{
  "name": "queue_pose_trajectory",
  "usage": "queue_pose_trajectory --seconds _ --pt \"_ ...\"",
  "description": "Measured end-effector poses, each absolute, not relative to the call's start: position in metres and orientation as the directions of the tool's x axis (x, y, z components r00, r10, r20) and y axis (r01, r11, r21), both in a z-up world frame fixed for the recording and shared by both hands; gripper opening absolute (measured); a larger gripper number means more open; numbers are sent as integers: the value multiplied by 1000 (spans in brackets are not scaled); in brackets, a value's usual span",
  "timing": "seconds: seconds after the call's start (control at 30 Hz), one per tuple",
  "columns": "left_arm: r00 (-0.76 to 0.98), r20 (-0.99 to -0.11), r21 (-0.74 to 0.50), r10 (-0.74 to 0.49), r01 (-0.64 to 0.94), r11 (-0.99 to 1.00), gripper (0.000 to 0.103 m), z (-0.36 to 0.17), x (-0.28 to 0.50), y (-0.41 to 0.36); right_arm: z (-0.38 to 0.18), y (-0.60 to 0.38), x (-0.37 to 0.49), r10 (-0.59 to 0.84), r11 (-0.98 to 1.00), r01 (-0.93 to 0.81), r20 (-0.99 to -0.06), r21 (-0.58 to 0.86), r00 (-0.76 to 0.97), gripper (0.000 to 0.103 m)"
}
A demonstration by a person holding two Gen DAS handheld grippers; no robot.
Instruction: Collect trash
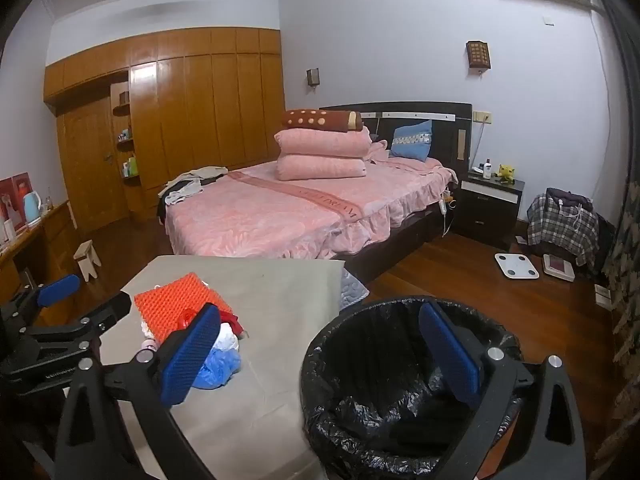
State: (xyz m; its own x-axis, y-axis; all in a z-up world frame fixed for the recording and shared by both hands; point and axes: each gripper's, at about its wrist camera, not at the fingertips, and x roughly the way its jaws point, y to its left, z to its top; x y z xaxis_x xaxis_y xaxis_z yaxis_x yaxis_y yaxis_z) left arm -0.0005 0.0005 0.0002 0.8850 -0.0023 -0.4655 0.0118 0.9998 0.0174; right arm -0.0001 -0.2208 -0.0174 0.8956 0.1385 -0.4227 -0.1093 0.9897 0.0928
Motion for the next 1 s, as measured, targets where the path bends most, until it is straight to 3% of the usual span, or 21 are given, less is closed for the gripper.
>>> queue_pose_trajectory --seconds 1.0 --pt "882 -471 20 -3 14 1000 98 0 0 0 -23 -217 2 140 990 -110 -423 93 895 97"
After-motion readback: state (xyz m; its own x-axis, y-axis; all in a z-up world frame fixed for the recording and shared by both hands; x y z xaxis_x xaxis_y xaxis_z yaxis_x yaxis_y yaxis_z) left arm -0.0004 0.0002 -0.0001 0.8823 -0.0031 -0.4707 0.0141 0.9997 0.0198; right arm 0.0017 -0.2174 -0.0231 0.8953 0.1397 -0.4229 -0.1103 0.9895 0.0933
